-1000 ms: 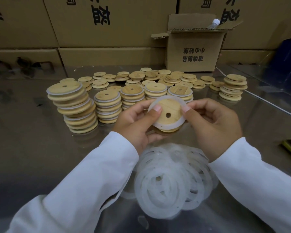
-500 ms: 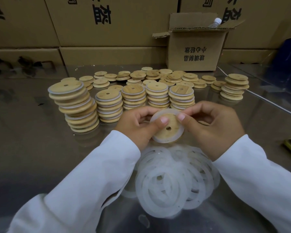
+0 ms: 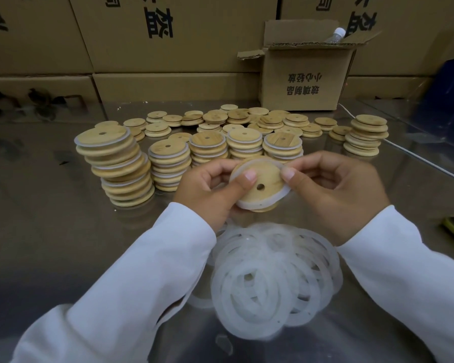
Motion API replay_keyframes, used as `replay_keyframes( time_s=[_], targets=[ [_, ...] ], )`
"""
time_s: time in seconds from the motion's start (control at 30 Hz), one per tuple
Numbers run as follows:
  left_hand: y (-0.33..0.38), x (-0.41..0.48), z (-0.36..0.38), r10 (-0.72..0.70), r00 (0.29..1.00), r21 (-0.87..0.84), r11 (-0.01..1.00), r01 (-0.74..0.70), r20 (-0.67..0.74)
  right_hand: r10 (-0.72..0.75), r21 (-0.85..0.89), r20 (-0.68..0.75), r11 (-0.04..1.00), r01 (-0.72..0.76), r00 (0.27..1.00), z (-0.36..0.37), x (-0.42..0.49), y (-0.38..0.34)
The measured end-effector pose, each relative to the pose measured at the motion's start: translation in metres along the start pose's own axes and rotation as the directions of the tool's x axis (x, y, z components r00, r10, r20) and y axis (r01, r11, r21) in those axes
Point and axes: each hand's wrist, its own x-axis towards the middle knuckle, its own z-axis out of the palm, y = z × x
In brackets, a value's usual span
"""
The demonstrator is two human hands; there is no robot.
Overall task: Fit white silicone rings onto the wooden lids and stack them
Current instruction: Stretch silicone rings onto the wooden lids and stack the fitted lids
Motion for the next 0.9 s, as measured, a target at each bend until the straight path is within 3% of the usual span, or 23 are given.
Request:
replay_keyframes(
  time_s=[0.27, 0.4, 0.57, 0.9],
  targets=[
    [-0.001, 0.001, 0.004, -0.042, 0.997, -0.044, 0.998, 0.039, -0.061, 0.051, -0.083, -0.106, 0.995, -0.060, 0.993, 0.009, -0.005, 0.008],
    [-0.001, 0.000, 0.002, -0.110, 0.994, 0.013, 0.994, 0.110, 0.011, -0.053, -0.237, -0.066, 0.971, 0.036, 0.996, 0.005, -0.003, 0.008],
    [0.000, -0.002, 0.002, 0.012, 0.999, 0.192, 0.981, -0.019, 0.041, -0.097, -0.350, 0.035, 0.931, 0.103, 0.995, 0.001, -0.001, 0.005],
    [0.011, 0.003, -0.005, 0.069, 0.996, 0.191, 0.978, -0.080, 0.063, 0.102, -0.142, 0.169, 0.987, -0.078, 0.980, -0.019, 0.014, -0.008]
  ],
)
